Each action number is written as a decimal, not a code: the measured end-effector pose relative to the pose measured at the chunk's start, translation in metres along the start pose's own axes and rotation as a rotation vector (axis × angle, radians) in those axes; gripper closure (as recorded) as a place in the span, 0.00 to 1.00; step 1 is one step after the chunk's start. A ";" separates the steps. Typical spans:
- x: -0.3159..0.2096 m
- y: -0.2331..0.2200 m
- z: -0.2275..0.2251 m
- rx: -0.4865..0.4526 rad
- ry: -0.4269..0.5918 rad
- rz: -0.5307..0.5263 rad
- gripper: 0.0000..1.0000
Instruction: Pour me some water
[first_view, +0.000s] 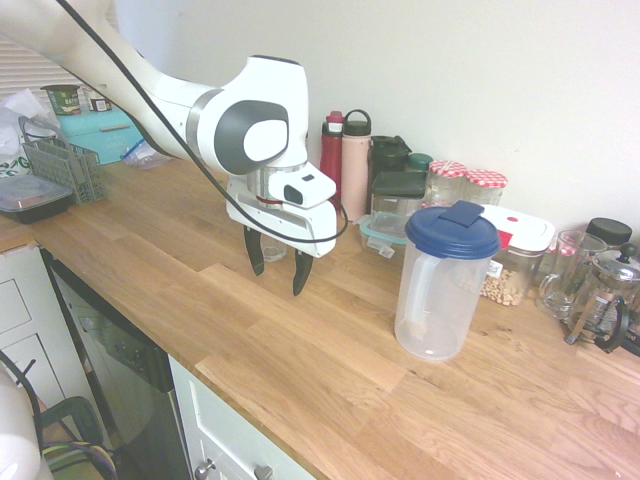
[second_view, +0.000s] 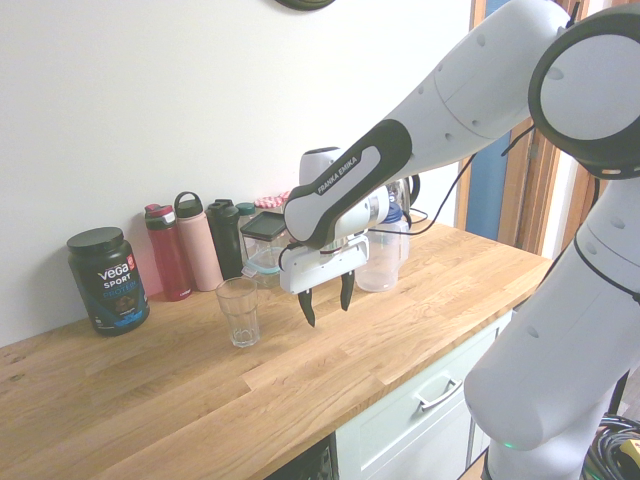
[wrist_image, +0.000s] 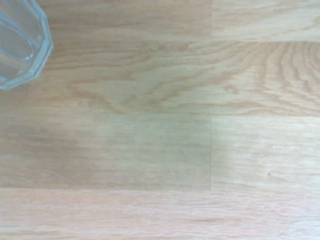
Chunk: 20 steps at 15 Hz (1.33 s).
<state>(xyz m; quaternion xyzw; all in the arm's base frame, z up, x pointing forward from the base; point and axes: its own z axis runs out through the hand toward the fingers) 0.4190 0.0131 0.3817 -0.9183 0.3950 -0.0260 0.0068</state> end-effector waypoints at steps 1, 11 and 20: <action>0.000 0.000 0.000 -0.001 -0.001 0.000 0.00; 0.010 0.076 -0.165 0.179 0.117 -0.058 0.00; 0.067 0.217 -0.158 0.189 0.187 0.013 0.00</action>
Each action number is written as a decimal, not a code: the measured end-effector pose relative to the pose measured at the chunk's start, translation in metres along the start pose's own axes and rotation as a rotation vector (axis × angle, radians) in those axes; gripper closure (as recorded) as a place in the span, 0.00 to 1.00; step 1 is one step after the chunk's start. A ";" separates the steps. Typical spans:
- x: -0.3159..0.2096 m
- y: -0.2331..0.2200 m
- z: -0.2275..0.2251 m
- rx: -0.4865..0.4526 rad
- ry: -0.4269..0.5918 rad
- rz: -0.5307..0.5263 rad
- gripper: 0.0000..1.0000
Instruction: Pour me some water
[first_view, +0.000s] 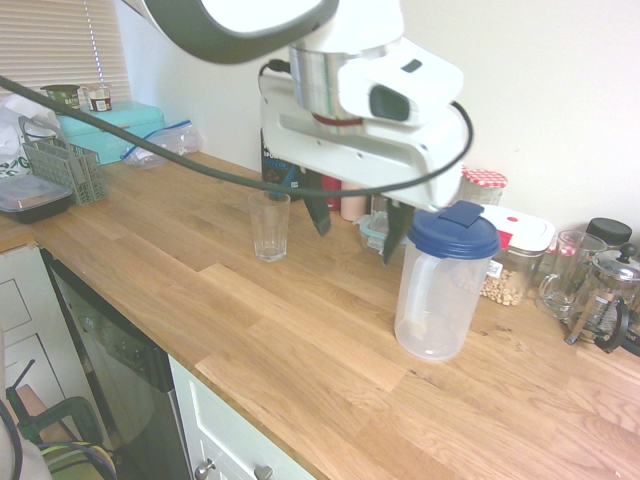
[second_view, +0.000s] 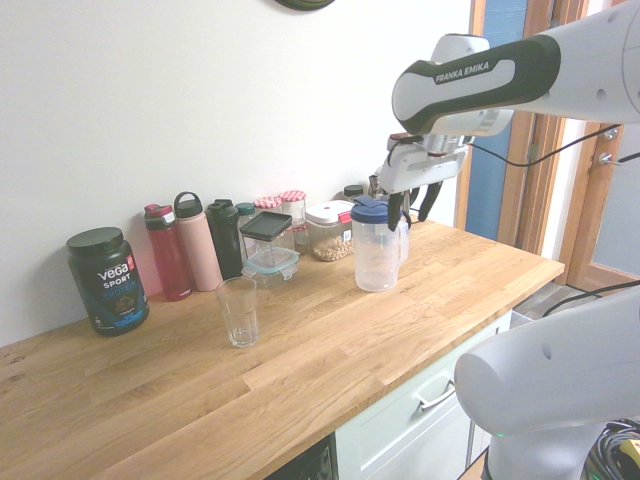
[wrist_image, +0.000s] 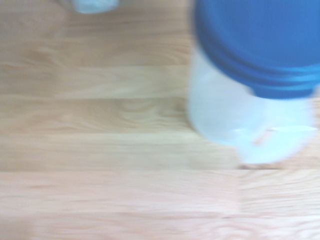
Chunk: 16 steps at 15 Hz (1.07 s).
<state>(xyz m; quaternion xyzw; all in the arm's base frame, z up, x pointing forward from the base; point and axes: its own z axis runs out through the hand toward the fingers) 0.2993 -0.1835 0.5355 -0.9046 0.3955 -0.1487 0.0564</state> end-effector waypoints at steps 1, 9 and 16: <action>0.004 0.008 0.011 0.006 0.014 -0.017 0.00; 0.035 0.002 0.087 0.017 0.031 0.001 0.00; 0.068 -0.017 0.104 0.020 0.045 -0.014 1.00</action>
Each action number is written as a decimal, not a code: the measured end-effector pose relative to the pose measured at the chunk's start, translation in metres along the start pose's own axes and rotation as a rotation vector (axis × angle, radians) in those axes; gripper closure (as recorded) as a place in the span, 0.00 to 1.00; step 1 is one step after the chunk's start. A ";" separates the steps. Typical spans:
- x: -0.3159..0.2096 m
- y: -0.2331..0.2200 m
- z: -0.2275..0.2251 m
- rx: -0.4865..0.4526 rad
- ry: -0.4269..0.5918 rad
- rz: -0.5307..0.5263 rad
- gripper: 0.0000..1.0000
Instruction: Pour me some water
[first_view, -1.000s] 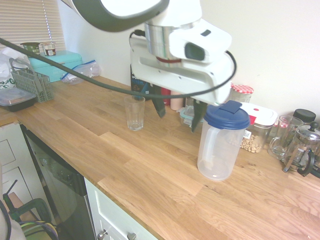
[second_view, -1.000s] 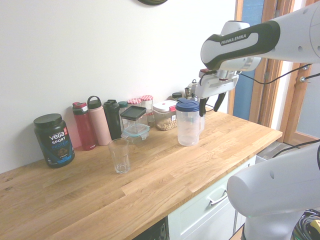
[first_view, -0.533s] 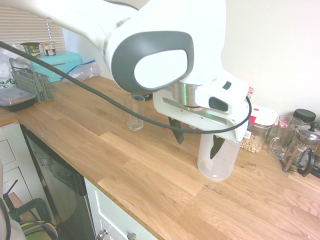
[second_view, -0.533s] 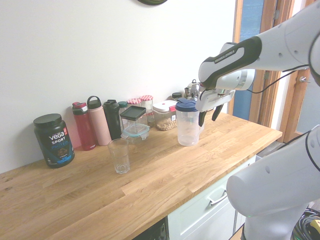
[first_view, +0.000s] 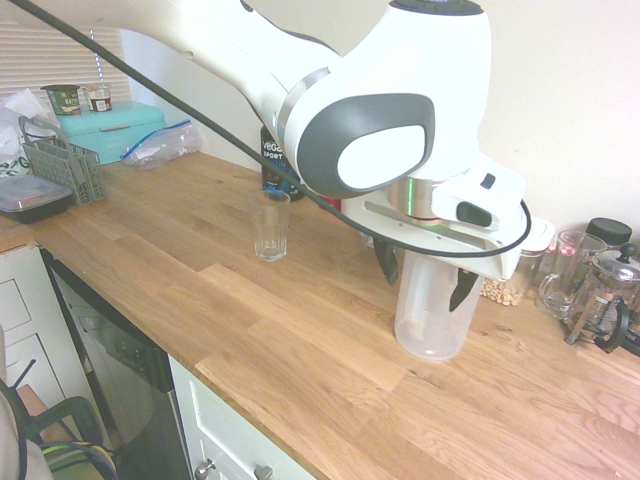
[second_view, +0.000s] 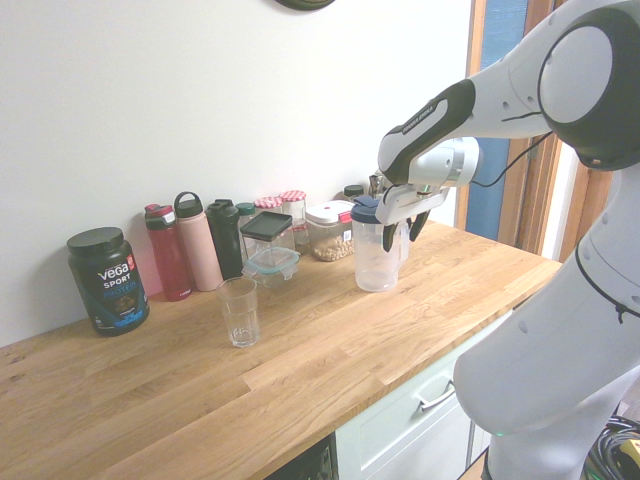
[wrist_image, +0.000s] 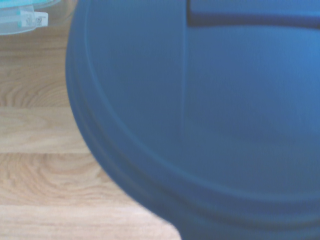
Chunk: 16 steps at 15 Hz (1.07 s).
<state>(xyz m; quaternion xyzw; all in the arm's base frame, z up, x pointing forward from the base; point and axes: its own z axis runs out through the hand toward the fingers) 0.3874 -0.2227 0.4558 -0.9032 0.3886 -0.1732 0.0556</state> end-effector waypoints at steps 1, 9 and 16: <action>0.001 -0.001 -0.001 0.001 0.005 -0.002 1.00; 0.000 0.001 0.001 -0.003 -0.004 0.003 1.00; -0.001 -0.003 0.002 -0.005 -0.008 -0.006 1.00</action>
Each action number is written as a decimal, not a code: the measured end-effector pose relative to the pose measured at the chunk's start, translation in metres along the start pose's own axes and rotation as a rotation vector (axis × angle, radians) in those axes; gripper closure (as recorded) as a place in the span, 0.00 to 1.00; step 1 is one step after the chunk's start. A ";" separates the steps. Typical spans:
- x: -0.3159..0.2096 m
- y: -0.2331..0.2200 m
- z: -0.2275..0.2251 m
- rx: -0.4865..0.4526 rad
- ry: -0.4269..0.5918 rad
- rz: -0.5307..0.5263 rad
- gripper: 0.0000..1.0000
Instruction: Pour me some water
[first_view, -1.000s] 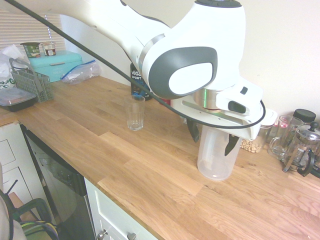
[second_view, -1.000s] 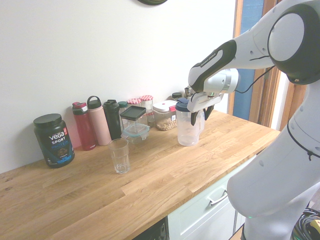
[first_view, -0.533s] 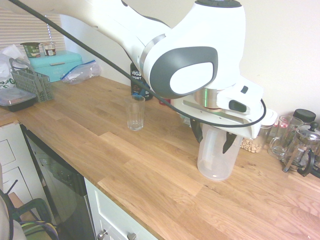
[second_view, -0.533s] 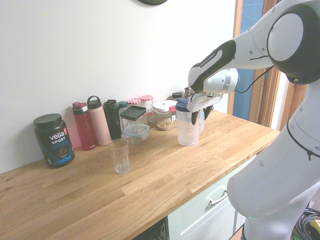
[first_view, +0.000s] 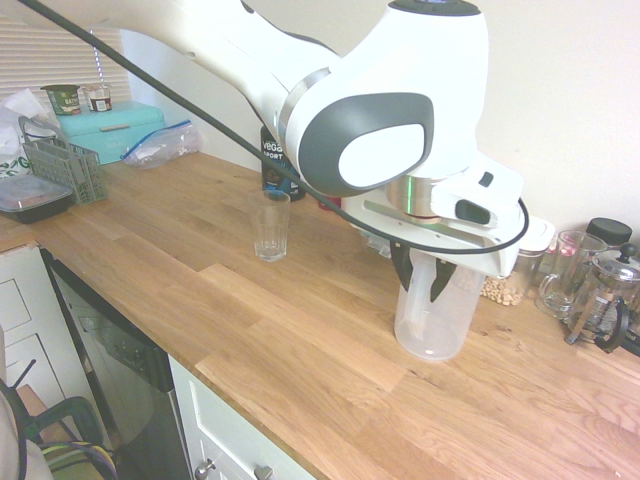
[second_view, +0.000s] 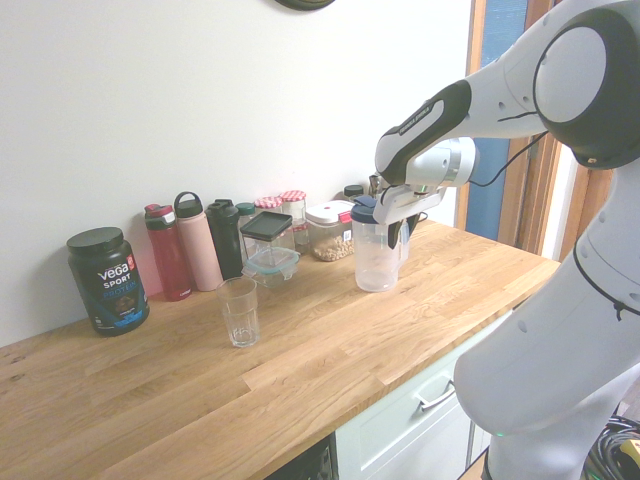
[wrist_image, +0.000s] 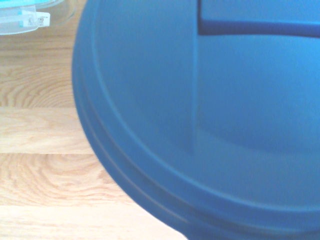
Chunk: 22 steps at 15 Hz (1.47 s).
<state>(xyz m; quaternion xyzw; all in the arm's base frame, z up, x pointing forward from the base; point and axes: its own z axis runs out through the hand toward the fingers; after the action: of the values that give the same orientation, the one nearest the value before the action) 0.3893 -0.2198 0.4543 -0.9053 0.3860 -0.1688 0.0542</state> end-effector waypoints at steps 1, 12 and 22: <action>0.000 0.000 0.000 0.000 0.000 -0.001 1.00; -0.004 -0.014 -0.084 0.039 -0.043 -0.095 1.00; -0.131 -0.158 -0.182 -0.016 -0.220 -0.695 1.00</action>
<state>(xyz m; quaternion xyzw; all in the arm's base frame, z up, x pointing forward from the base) 0.3491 -0.0103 0.6268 -0.9956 0.0484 -0.0757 0.0279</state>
